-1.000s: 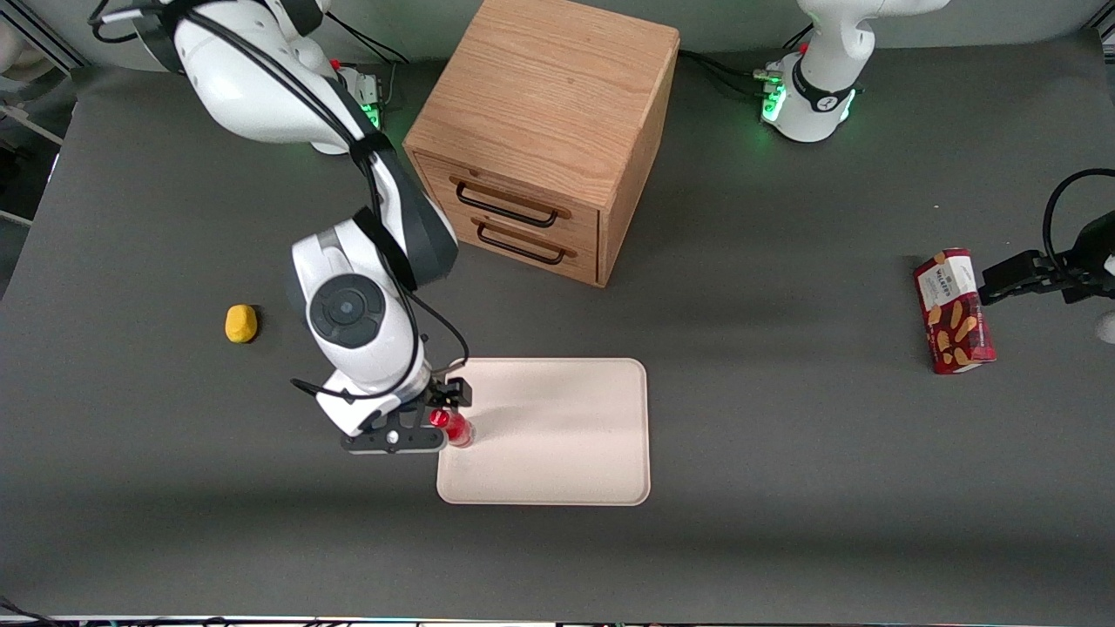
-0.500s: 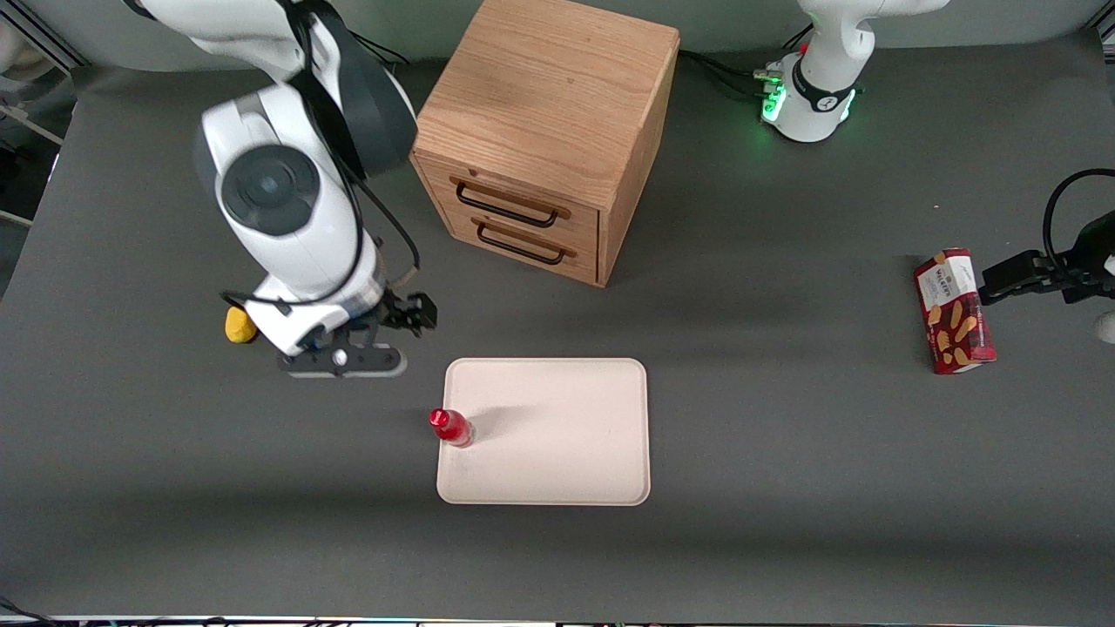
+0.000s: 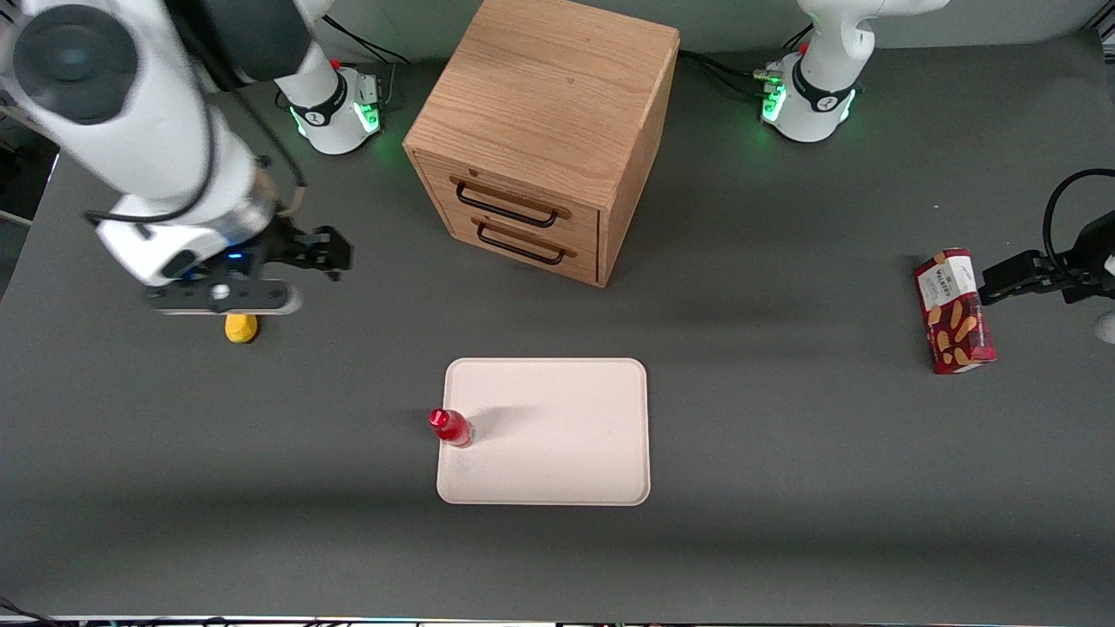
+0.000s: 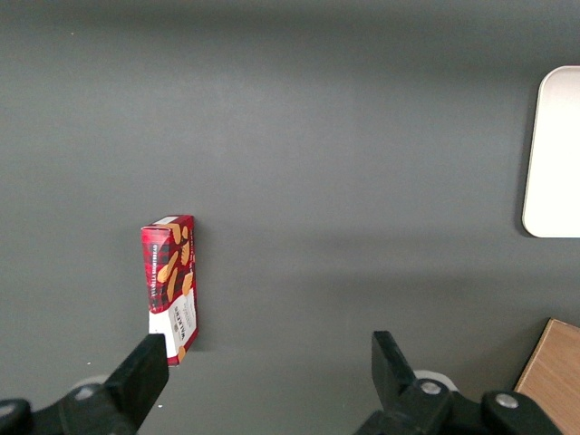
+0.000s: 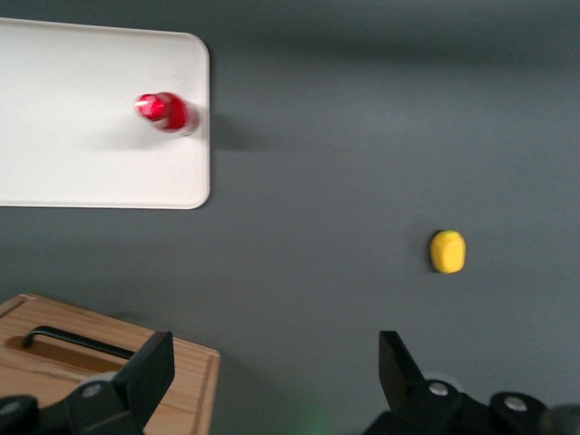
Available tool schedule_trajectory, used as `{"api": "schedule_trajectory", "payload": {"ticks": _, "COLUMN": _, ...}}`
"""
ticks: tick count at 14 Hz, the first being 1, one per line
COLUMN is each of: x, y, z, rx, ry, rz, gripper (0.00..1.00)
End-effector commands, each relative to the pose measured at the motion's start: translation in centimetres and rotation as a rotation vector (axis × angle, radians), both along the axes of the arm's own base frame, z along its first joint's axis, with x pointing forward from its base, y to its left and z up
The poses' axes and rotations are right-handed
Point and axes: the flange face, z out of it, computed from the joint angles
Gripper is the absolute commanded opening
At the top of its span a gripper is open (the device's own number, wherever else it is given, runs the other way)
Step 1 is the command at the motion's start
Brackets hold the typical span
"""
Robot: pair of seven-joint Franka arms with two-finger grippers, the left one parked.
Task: Place coke bottle on tray
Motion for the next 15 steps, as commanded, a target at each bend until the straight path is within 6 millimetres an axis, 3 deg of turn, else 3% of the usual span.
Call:
{"api": "schedule_trajectory", "payload": {"ticks": 1, "x": -0.5, "y": -6.3, "z": 0.7, "rx": 0.004, "ry": 0.033, "rz": 0.035, "gripper": 1.00}}
{"api": "schedule_trajectory", "payload": {"ticks": 4, "x": -1.2, "y": -11.9, "z": 1.5, "rx": 0.048, "ry": 0.028, "rz": 0.056, "gripper": 1.00}}
{"api": "schedule_trajectory", "payload": {"ticks": 8, "x": -3.6, "y": -18.5, "z": 1.7, "rx": 0.102, "ry": -0.038, "rz": 0.086, "gripper": 1.00}}
{"api": "schedule_trajectory", "payload": {"ticks": 11, "x": -3.8, "y": -20.6, "z": 1.0, "rx": 0.119, "ry": -0.065, "rz": 0.084, "gripper": 1.00}}
{"api": "schedule_trajectory", "payload": {"ticks": 15, "x": -3.6, "y": -21.7, "z": -0.6, "rx": 0.121, "ry": -0.093, "rz": 0.066, "gripper": 1.00}}
